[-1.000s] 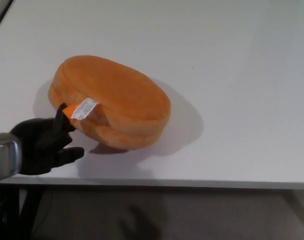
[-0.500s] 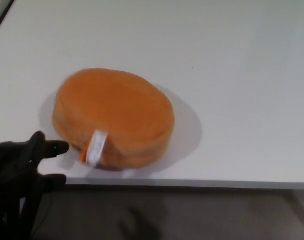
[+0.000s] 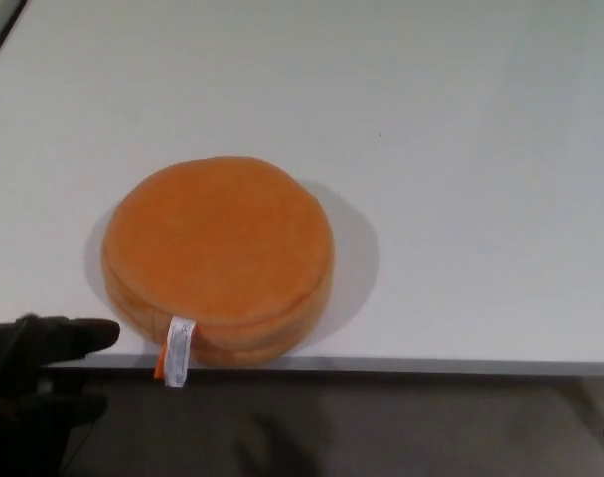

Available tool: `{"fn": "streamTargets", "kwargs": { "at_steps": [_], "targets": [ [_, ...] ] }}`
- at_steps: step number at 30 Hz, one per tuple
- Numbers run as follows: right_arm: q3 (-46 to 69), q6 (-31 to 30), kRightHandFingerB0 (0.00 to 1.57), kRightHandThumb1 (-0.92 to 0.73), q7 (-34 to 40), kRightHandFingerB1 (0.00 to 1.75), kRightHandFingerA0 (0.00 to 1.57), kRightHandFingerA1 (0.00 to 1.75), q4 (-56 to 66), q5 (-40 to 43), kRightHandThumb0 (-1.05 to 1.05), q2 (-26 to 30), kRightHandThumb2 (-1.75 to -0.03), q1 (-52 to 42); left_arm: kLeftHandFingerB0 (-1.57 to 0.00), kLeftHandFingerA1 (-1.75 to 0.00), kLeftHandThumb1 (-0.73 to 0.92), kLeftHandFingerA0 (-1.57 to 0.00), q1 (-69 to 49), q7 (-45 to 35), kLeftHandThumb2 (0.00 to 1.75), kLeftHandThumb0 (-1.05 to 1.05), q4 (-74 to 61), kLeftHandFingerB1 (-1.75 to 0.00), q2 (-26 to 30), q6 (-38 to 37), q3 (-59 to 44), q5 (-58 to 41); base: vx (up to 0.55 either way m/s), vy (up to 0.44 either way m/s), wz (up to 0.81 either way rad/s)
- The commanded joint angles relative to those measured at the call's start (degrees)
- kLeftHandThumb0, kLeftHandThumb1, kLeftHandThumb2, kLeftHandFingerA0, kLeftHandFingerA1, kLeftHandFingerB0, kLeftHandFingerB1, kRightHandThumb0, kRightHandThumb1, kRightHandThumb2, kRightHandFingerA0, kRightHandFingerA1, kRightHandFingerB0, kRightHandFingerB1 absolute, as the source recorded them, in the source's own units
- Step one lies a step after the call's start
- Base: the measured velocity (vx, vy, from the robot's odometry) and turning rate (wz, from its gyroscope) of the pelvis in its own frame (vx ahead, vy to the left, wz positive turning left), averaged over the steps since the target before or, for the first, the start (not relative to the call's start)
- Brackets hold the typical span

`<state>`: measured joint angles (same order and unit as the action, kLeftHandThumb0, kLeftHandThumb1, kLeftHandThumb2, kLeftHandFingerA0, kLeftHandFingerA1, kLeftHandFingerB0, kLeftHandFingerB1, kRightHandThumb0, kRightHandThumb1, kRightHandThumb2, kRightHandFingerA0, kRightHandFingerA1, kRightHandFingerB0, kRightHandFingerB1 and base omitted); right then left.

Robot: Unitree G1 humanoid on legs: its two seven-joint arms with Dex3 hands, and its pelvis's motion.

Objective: A soft plate is kept in the center of the table close to the robot and the robot uses its left hand to pick up the plate, turns it upside down and places it back on the table

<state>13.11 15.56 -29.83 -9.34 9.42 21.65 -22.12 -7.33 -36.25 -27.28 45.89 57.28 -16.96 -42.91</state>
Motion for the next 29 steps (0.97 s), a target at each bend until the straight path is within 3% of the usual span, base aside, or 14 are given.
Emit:
{"fn": "streamTargets", "kwargs": {
  "at_steps": [1,2,5,7,8,11,13,14,15,20,21,23,27,29],
  "targets": [
    [0.1,0.5,0.33,-0.88,0.1,0.35,0.52,0.45,-0.2,-0.1,-0.83,0.5,-0.67,-0.4,0.00,-0.25,0.72,-0.02,-8.6,2.2,0.92,-1.02,-5.1,-0.14,-7.8,-17.0,-4.2,7.6,0.00,0.000,0.00],
    [0.2,0.4,0.28,-0.76,0.0,0.48,0.47,0.57,0.0,0.1,-0.89,0.5,-1.09,-0.6,0.00,-0.17,0.72,0.00,-10.5,3.3,1.18,-0.92,-5.2,-0.10,-10.3,-22.1,-3.8,10.6,0.00,0.000,0.00],
    [0.3,0.0,0.34,-0.88,-0.3,0.36,0.53,0.47,0.3,0.7,-0.83,0.5,-0.67,-0.8,0.00,-0.16,0.72,0.00,-15.2,5.4,1.18,-0.90,-4.7,-0.12,-17.0,-33.9,-3.0,16.9,0.00,0.000,0.00],
    [0.3,0.1,0.28,-0.77,-0.3,0.48,0.47,0.57,0.1,0.4,-0.91,0.7,-1.10,-0.7,0.00,-0.18,0.72,0.00,-16.9,5.2,1.17,-0.88,-3.5,-0.14,-20.0,-39.2,-2.8,18.5,0.00,0.000,0.00],
    [0.2,0.3,0.33,-0.88,-0.4,0.36,0.52,0.46,-0.1,0.3,-0.83,0.7,-0.67,-0.6,-0.03,-0.15,0.74,-0.01,-17.5,5.2,1.18,-0.91,-3.1,-0.12,-21.2,-40.8,-2.8,19.0,0.00,0.000,0.00],
    [0.2,0.7,0.29,-0.73,-0.3,0.49,0.48,0.58,-0.2,0.2,-0.85,0.7,-1.10,-0.8,-0.05,-0.14,0.72,-0.04,-20.2,6.3,1.18,-0.89,-1.2,-0.15,-26.3,-48.5,-2.2,21.6,0.00,0.000,0.00],
    [0.3,0.5,0.34,-0.89,0.0,0.36,0.54,0.46,0.1,0.0,-0.84,0.6,-0.67,-1.2,-0.06,-0.12,0.73,-0.04,-21.3,6.8,1.19,-0.92,-0.6,-0.14,-28.4,-51.0,-2.2,22.4,0.00,0.000,0.00],
    [0.2,0.1,0.28,-0.78,0.3,0.47,0.47,0.55,0.4,-0.4,-0.92,0.8,-1.11,-1.4,-0.08,-0.12,0.73,-0.05,-22.1,7.0,1.18,-0.93,-0.2,-0.14,-30.8,-52.4,-2.7,21.8,0.00,0.000,0.00],
    [0.3,0.0,0.34,-0.88,0.2,0.35,0.54,0.45,0.2,-0.2,-0.84,0.7,-0.67,-1.4,-0.10,-0.11,0.75,-0.09,-23.2,6.5,1.18,-0.94,0.6,-0.13,-33.3,-54.6,-3.2,21.2,0.00,0.000,0.00],
    [0.3,1.0,0.35,-0.89,-0.1,0.36,0.54,0.46,0.0,0.2,-0.81,0.3,-0.67,-2.1,-0.09,-0.20,0.78,-0.09,-26.2,5.8,1.20,-0.93,2.3,-0.15,-37.1,-57.3,-3.6,21.3,0.00,0.000,0.00],
    [0.3,0.8,0.29,-0.76,-0.4,0.48,0.47,0.56,0.0,0.5,-0.88,0.4,-1.09,-2.2,-0.13,-0.25,0.78,-0.05,-28.5,5.7,1.18,-0.92,4.9,-0.18,-37.7,-57.2,-3.1,21.7,0.00,0.000,0.00],
    [0.4,0.8,0.34,-0.88,-0.5,0.35,0.52,0.45,-0.5,0.6,-0.82,0.5,-0.67,-1.7,-0.14,-0.25,0.79,-0.01,-29.3,5.7,1.19,-0.93,7.1,-0.18,-38.7,-58.1,-2.8,22.1,0.00,0.000,0.00],
    [0.5,1.2,0.29,-0.74,-0.4,0.48,0.46,0.56,-0.4,0.6,-0.82,0.5,-1.09,-1.9,-0.12,-0.29,0.79,-0.06,-29.6,6.3,1.20,-0.91,12.5,-0.20,-41.3,-62.2,-2.0,23.7,0.00,0.000,0.00],
    [0.7,1.6,0.35,-0.89,-0.3,0.33,0.51,0.44,-0.3,0.5,-0.80,0.5,-0.69,-2.5,-0.12,-0.41,0.77,-0.03,-28.4,6.9,1.18,-0.91,14.9,-0.33,-42.8,-63.0,-2.3,23.4,0.00,0.000,0.00]
  ]
}}
